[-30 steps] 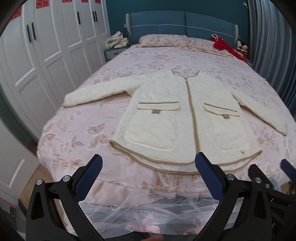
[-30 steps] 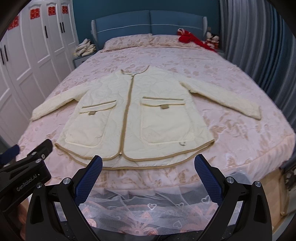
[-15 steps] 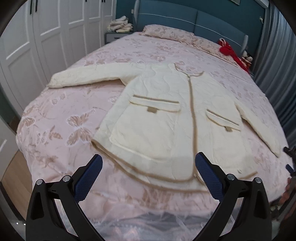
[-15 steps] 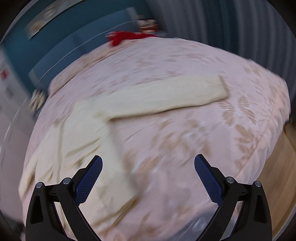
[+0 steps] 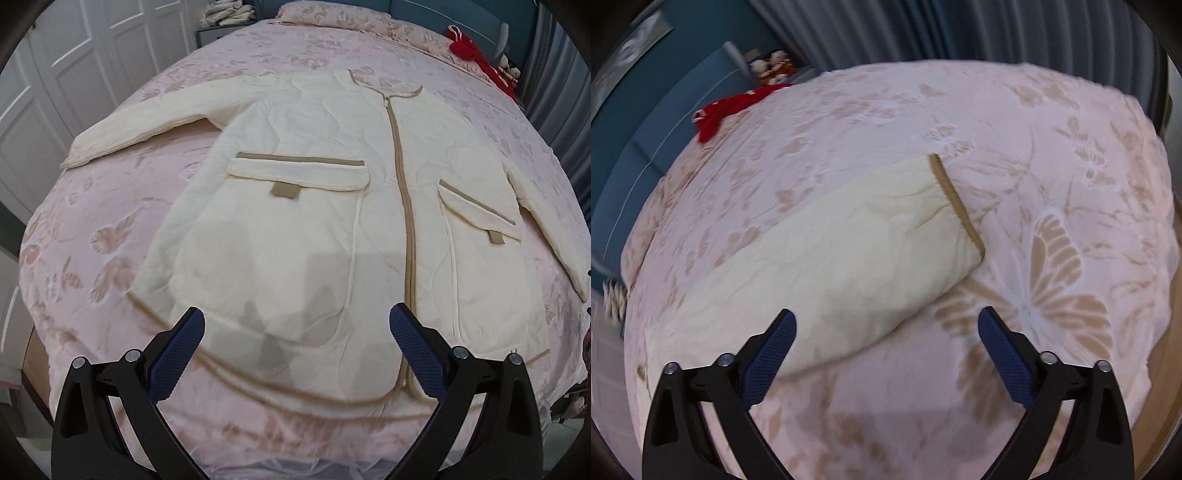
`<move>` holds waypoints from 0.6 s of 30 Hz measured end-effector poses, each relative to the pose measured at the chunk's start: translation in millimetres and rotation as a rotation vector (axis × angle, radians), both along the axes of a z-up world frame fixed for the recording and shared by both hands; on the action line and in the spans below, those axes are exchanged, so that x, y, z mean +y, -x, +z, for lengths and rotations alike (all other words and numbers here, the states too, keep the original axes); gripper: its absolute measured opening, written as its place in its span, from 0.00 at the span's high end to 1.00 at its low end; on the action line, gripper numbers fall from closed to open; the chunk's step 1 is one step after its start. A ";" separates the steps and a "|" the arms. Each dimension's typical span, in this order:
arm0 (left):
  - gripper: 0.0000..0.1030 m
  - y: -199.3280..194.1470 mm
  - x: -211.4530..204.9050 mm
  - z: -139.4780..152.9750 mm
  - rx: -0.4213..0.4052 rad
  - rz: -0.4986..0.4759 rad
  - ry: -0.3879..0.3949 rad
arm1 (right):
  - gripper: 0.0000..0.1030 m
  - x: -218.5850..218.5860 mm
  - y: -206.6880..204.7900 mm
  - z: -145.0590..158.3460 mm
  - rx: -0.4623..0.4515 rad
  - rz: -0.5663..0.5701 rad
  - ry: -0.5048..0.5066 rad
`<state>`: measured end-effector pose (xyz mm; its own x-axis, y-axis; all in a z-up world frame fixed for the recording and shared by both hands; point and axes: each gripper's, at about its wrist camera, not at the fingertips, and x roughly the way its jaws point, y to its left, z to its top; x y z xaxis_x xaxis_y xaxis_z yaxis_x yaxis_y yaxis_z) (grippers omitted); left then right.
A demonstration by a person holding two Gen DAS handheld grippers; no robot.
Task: Fold large clothes
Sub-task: 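Grasp the jacket's hem edge with the right gripper and lift it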
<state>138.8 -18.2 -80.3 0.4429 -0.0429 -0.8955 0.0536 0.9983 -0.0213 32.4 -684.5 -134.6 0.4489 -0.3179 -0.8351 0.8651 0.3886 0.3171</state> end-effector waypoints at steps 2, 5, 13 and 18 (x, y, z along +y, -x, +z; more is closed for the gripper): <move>0.05 -7.3 -4.3 -4.3 0.003 0.001 -0.002 | 0.21 -7.8 -2.4 -10.5 0.009 -0.017 -0.027; 0.06 -16.8 -8.6 -7.8 0.010 0.000 0.010 | 0.43 -13.4 -7.7 -20.6 0.005 -0.030 -0.044; 0.07 -38.0 -5.7 -7.0 0.003 0.018 -0.006 | 0.91 16.3 -54.8 40.7 -0.088 0.094 0.109; 0.07 -50.0 7.7 0.1 -0.038 0.036 0.000 | 0.91 112.6 -128.6 132.6 -0.244 0.407 0.228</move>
<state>188.8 -10.5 -80.3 0.4775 -0.0262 -0.8782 0.0187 0.9996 -0.0197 161.1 -572.0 -2.0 0.7471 -0.2385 -0.6205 0.5409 0.7607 0.3588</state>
